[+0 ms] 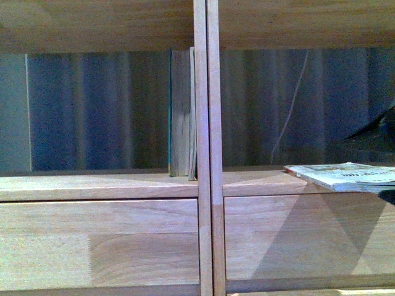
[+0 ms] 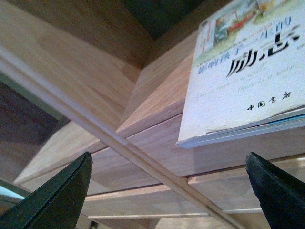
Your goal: Organize books on shelf
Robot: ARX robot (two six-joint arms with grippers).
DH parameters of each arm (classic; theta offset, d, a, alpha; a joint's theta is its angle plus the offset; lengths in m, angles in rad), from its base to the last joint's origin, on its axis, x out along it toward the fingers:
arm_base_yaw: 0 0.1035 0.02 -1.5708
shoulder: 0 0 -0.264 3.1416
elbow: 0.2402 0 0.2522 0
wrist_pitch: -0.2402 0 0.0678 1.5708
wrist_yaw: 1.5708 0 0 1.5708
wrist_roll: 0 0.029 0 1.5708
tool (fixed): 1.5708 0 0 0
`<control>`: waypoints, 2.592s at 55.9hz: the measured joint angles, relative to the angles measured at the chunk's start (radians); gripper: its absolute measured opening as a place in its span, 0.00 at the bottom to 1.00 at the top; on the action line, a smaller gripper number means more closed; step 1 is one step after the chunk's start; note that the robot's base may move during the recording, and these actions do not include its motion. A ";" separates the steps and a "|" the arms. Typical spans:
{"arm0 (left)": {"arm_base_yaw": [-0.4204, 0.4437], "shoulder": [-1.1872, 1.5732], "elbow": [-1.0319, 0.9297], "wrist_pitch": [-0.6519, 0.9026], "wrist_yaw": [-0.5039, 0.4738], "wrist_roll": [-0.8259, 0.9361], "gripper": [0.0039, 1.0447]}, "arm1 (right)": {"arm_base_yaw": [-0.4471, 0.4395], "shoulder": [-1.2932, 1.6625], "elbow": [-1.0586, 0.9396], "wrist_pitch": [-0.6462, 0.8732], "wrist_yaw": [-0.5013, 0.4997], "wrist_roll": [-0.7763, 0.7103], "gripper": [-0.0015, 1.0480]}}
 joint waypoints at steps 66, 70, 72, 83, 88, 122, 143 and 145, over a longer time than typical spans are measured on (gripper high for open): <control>0.000 0.000 0.000 0.000 0.000 0.000 0.93 | -0.017 0.176 0.053 0.187 0.098 0.393 0.07; 0.077 0.074 0.049 -0.117 0.243 0.044 0.93 | -0.032 0.163 0.035 0.203 0.077 0.401 0.07; 0.147 0.162 0.093 -0.184 0.408 0.070 0.93 | -0.042 0.152 0.024 0.213 0.063 0.404 0.07; 0.434 0.599 0.271 -0.014 0.946 0.072 0.93 | -0.086 0.045 -0.034 0.290 -0.037 0.417 0.07; 0.489 0.760 0.346 0.132 0.981 0.049 0.93 | -0.100 -0.029 -0.062 0.335 -0.093 0.413 0.07; 0.216 1.349 1.009 0.500 1.169 -0.667 0.93 | 0.130 -0.215 -0.145 0.481 -0.276 0.109 0.07; -0.024 1.357 1.095 0.578 1.061 -0.972 0.93 | 0.259 -0.060 -0.061 0.522 -0.173 0.076 0.07; -0.038 1.357 1.097 0.571 1.055 -0.975 0.93 | 0.283 -0.060 -0.055 0.522 -0.172 0.074 0.07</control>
